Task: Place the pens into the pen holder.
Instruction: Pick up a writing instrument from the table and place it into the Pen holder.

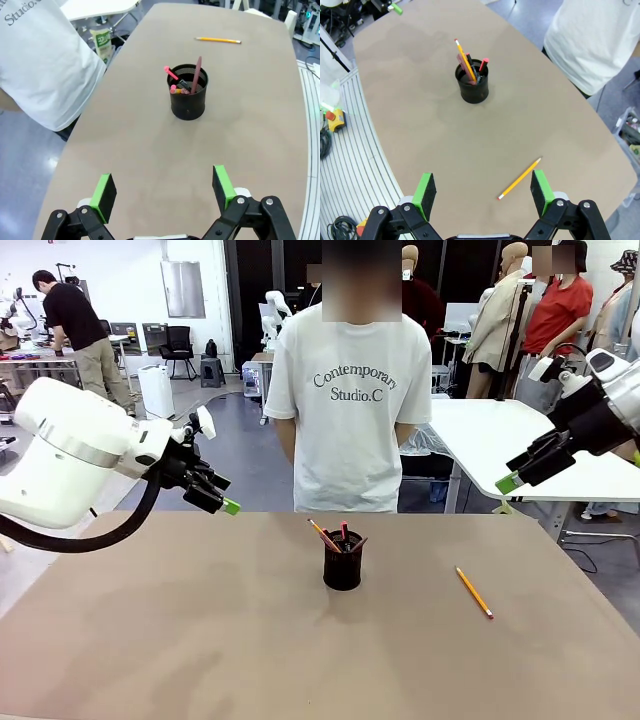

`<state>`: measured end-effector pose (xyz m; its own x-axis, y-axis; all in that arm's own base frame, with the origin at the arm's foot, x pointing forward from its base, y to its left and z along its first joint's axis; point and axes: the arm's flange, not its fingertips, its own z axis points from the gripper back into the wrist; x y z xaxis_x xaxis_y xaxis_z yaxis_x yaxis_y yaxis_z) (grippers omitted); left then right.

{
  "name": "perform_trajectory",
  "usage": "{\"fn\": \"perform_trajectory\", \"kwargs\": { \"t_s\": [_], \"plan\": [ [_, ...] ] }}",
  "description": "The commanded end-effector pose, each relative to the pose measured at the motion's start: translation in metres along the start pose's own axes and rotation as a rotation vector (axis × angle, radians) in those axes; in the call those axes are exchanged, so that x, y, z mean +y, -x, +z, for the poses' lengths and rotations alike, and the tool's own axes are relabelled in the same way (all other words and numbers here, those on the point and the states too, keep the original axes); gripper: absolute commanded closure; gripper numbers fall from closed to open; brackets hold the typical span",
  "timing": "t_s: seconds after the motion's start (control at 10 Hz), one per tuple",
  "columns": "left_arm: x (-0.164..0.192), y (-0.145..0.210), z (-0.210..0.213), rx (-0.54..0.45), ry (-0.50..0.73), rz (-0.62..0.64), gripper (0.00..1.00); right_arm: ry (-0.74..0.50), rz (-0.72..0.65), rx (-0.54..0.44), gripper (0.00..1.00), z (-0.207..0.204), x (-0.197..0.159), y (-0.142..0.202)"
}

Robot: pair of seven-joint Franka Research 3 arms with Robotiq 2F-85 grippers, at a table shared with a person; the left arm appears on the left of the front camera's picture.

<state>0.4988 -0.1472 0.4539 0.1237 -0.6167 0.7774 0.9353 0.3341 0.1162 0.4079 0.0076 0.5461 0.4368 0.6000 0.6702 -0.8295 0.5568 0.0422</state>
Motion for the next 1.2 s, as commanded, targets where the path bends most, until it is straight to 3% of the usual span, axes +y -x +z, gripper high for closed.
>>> {"fn": "perform_trajectory", "kwargs": {
  "t_s": [0.0,1.1],
  "plan": [
    [0.0012,0.0,0.001,0.008,-0.012,0.006,0.0,-0.009,0.005,-0.016,0.0,0.0003,-0.0013,-0.0008],
    [0.0012,0.0,0.001,0.008,-0.012,0.006,0.0,-0.009,0.005,-0.016,0.0,0.0003,-0.0013,-0.0008]
  ]
}}
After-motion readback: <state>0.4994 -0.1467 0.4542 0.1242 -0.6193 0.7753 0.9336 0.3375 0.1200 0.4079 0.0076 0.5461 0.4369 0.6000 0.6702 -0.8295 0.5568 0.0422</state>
